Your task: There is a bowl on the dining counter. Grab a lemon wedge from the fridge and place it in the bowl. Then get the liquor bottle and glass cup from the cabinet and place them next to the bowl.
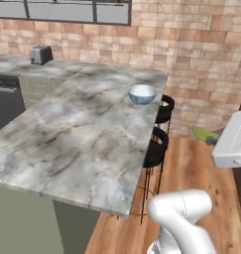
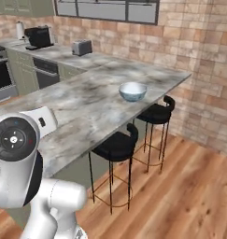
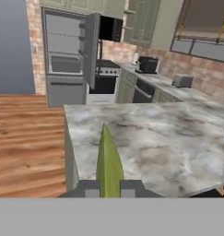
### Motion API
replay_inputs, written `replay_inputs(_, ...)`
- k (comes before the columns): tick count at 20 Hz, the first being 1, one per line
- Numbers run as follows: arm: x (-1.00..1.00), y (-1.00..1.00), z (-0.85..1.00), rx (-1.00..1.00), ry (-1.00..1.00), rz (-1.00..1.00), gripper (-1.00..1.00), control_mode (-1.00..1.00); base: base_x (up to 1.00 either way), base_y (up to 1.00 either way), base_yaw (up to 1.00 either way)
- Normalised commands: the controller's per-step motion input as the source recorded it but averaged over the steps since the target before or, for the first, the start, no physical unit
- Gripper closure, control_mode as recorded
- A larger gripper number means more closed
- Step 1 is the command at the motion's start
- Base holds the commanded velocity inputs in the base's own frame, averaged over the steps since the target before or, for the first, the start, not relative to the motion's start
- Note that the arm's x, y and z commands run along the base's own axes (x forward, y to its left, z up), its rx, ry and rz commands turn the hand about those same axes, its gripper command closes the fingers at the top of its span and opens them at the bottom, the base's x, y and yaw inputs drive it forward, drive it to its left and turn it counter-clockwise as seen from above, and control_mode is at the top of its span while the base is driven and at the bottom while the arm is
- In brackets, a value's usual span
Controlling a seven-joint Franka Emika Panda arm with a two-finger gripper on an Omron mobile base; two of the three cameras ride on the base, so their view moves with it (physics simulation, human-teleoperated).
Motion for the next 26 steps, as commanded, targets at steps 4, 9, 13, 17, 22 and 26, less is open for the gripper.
replay_inputs(4, 0.0, 0.0, 0.0, 0.0, 0.0, 0.0, 1.0, 1.0, 0.37, -1.0, 0.0)
replay_inputs(9, 0.0, 0.0, 0.0, 0.0, 0.0, 0.0, 1.0, 1.0, 0.6, -1.0, 0.04)
replay_inputs(13, 0.0, 0.0, 0.0, 0.0, 0.0, 0.0, 1.0, 1.0, 0.67, -0.97, 0.15)
replay_inputs(17, 0.0, 0.0, 0.0, 0.0, 0.0, 0.0, 1.0, 1.0, 0.78, -0.6, 0.34)
replay_inputs(22, 0.0, 0.0, 0.0, 0.0, 0.0, 0.0, 1.0, 1.0, 0.77, -0.26, 0.55)
replay_inputs(26, 0.0, 0.0, 0.0, 0.0, 0.0, 0.0, 1.0, 1.0, 0.64, -0.34, 0.57)
